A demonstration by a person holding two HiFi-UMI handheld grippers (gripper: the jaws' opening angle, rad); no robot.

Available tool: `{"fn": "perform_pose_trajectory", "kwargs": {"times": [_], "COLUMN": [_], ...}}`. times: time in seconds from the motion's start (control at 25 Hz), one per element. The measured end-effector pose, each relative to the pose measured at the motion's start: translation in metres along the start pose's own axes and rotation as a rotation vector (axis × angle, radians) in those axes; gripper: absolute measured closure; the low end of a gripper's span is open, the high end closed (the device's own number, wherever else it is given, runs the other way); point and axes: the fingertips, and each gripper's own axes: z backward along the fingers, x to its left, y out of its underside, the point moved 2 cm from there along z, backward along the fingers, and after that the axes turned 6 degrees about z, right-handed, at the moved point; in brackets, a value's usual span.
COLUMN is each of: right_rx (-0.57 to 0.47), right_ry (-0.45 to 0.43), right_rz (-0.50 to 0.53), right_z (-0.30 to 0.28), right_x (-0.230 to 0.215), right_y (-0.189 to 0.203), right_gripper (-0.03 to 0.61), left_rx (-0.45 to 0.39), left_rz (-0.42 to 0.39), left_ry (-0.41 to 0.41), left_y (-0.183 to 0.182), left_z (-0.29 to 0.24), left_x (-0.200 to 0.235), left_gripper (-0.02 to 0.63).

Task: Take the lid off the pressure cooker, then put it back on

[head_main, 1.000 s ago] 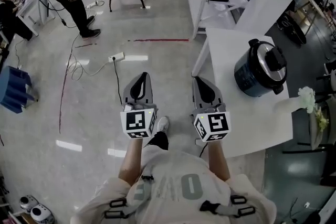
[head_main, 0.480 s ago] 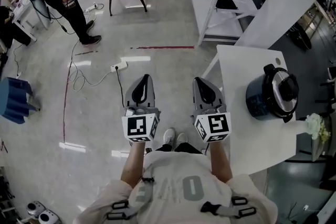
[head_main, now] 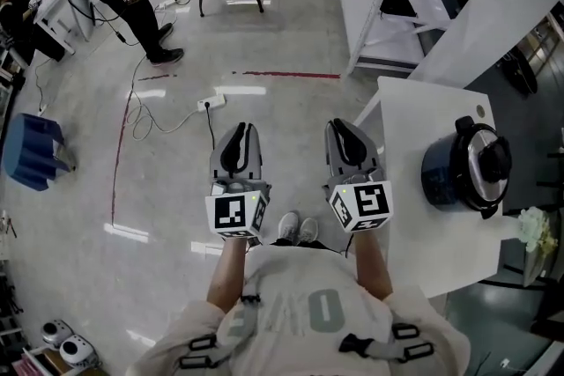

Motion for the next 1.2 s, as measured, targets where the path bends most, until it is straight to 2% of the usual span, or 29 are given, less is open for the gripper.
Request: {"fn": "perform_pose_trajectory", "kwargs": {"times": [0.04, 0.08, 0.12, 0.2, 0.36, 0.52, 0.64, 0.8, 1.04, 1.2], "right_rx": [-0.019, -0.034, -0.041, -0.036, -0.007, 0.002, -0.010, -0.018, 0.007, 0.056], "right_ry": [-0.026, -0.043, -0.044, -0.029, -0.027, 0.029, 0.112, 0.257, 0.574, 0.780], "right_rz": [-0.020, -0.034, -0.040, -0.035, -0.033, 0.006, 0.016, 0.045, 0.061, 0.047], "right_z": [-0.003, -0.006, -0.009, -0.010, -0.008, 0.006, 0.028, 0.076, 0.192, 0.260], "right_x": [0.003, 0.005, 0.004, 0.002, -0.004, -0.016, -0.037, -0.090, -0.176, -0.205], "right_y": [-0.001, -0.002, -0.003, -0.003, 0.000, -0.007, -0.016, -0.021, -0.006, 0.007], "right_gripper": [0.308, 0.107, 0.106, 0.106, 0.107, 0.107, 0.107, 0.109, 0.109, 0.109], "left_rx": [-0.008, -0.003, 0.004, 0.008, 0.014, 0.013, 0.016, 0.041, 0.084, 0.147], "left_rz": [0.032, 0.068, 0.095, 0.102, 0.080, 0.119, 0.165, 0.154, 0.160, 0.173], "left_ry": [0.004, 0.003, -0.008, -0.040, -0.047, 0.028, 0.145, 0.316, 0.663, 0.849], "left_y": [-0.001, 0.000, 0.001, 0.003, 0.000, -0.006, -0.008, 0.002, 0.029, 0.040], "left_z": [0.001, 0.001, -0.001, -0.002, -0.004, -0.015, -0.034, -0.066, -0.085, -0.091], "left_x": [0.002, 0.005, 0.009, 0.015, 0.016, -0.002, -0.037, -0.117, -0.271, -0.340], "left_gripper": [0.489, 0.295, 0.201, 0.169, 0.164, 0.164, 0.164, 0.164, 0.166, 0.164]}}
